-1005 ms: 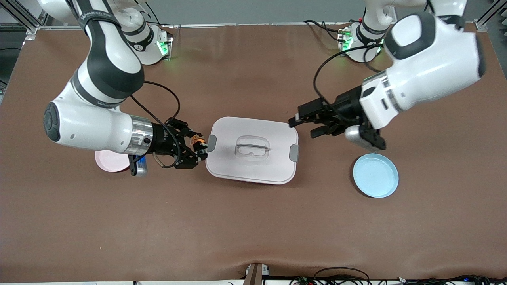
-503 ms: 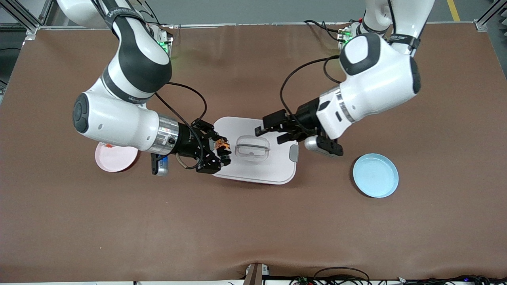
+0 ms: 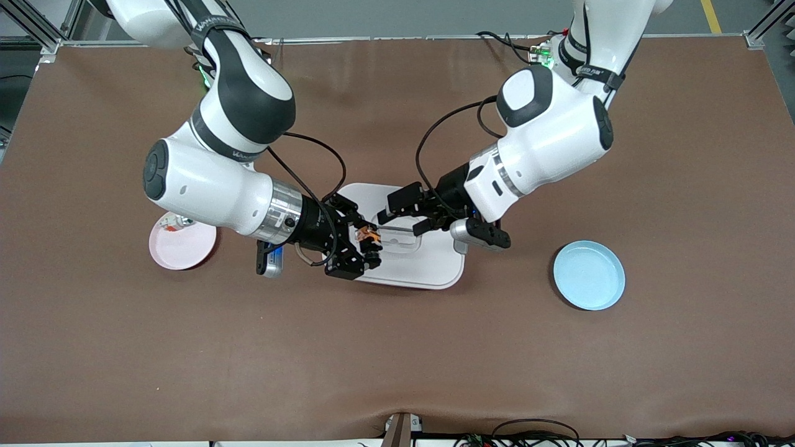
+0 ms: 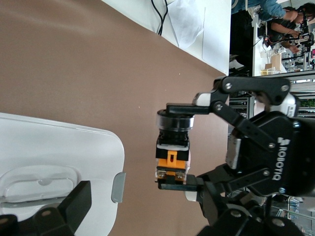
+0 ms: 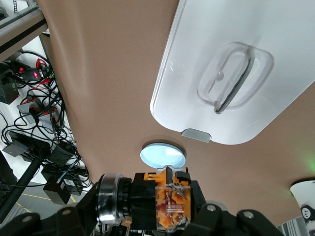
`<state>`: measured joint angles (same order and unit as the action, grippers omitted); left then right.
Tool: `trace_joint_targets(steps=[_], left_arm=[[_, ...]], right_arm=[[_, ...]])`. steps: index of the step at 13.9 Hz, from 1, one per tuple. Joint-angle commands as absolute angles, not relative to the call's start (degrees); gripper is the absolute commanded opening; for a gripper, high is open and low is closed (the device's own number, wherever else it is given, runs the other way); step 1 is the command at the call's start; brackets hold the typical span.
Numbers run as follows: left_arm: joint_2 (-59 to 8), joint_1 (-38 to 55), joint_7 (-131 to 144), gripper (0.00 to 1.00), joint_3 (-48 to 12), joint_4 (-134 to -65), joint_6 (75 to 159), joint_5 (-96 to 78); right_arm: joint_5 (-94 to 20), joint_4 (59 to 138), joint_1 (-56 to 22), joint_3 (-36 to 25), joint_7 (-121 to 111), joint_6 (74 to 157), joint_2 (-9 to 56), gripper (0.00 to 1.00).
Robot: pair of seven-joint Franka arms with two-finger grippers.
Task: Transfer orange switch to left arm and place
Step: 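Carry the switch over the box toward the left gripper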
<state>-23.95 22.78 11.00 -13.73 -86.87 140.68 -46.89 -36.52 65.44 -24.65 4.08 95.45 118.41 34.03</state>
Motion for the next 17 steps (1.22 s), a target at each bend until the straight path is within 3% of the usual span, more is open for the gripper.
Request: trace_joint_targets(steps=[1,17], left_arm=[[-26.5,23.6,10.0,1.0,-13.6,-84.6,142.6,-47.3],[-27.2,21.4,5.9,1.0,-13.4,-83.7,145.1,-47.8]], right_arm=[[-37.4,60.6,-25.9,3.7,98.0,119.0,36.8,0.0],[-37.4,60.5,-27.9,3.8,99.2,121.8,37.2,0.0]])
